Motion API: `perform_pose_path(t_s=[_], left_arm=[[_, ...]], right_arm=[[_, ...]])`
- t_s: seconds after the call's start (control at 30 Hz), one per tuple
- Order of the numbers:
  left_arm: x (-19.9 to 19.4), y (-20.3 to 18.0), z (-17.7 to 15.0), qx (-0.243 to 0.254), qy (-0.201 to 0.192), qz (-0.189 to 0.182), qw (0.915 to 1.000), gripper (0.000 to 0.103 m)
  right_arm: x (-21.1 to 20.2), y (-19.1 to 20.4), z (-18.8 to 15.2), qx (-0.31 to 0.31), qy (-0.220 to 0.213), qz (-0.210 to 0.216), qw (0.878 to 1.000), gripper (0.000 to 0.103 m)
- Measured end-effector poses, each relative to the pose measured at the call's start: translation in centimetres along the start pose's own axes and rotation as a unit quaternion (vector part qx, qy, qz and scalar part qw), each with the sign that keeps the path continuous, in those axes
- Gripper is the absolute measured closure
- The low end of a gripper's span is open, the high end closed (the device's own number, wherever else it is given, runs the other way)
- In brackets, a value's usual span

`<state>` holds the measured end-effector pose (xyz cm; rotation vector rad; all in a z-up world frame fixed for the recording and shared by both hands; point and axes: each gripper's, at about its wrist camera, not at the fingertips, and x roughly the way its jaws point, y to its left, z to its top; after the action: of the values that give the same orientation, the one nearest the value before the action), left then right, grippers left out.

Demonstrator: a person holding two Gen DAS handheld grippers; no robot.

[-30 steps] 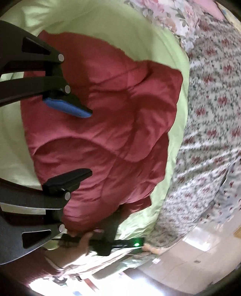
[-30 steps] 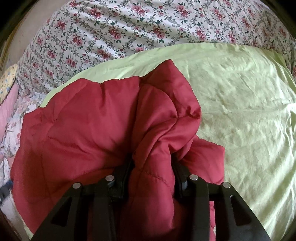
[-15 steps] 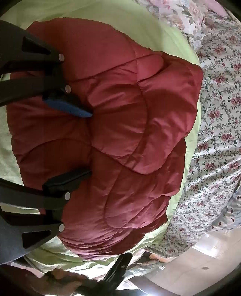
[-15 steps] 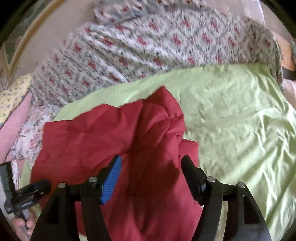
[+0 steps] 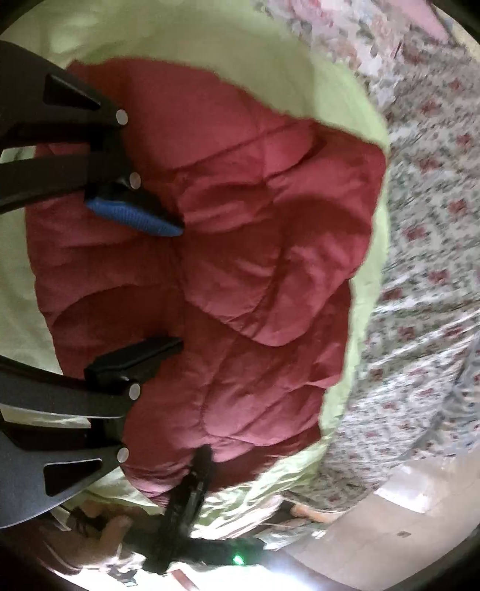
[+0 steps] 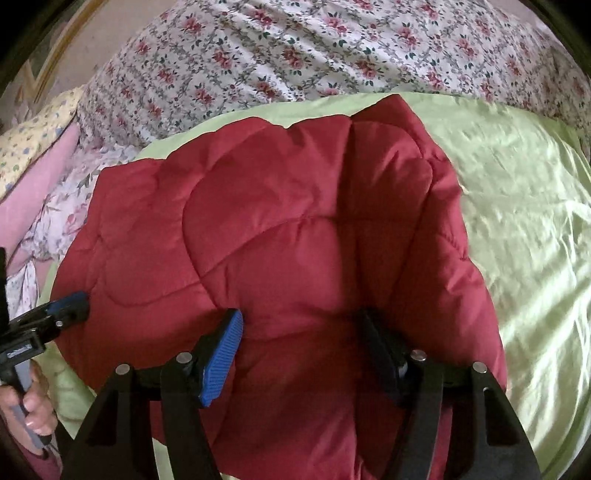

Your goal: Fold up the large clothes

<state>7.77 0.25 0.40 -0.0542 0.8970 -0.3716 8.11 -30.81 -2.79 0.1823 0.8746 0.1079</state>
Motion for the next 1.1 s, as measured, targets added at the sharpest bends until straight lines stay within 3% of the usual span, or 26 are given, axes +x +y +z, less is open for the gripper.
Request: perform_pose_path(t_s=[0.07, 0.17, 0.4, 1.1], left_arm=[[-0.9, 0.2, 0.3, -0.001, -0.009, 0.018, 0.9998, 0.047], [0.0, 0.8, 0.5, -0.003, 0.017, 0.046, 0.9988, 0.047], [3.0, 0.7, 1.0, -0.007, 0.036, 0.071, 0.9968, 0.046], [4.2, 0.3, 1.5, 0.001, 0.037, 0.108, 0.9934, 0.045]], right_arm=[[-0.2, 0.1, 0.0, 0.003, -0.002, -0.003, 1.0, 0.037], [-1.0, 0.5, 0.2, 0.006, -0.008, -0.009, 1.0, 0.037], [0.0, -0.3, 0.9, 0.008, -0.008, -0.016, 1.0, 0.035], [1.2, -0.5, 0.7, 0.009, -0.023, -0.027, 0.999, 0.034]])
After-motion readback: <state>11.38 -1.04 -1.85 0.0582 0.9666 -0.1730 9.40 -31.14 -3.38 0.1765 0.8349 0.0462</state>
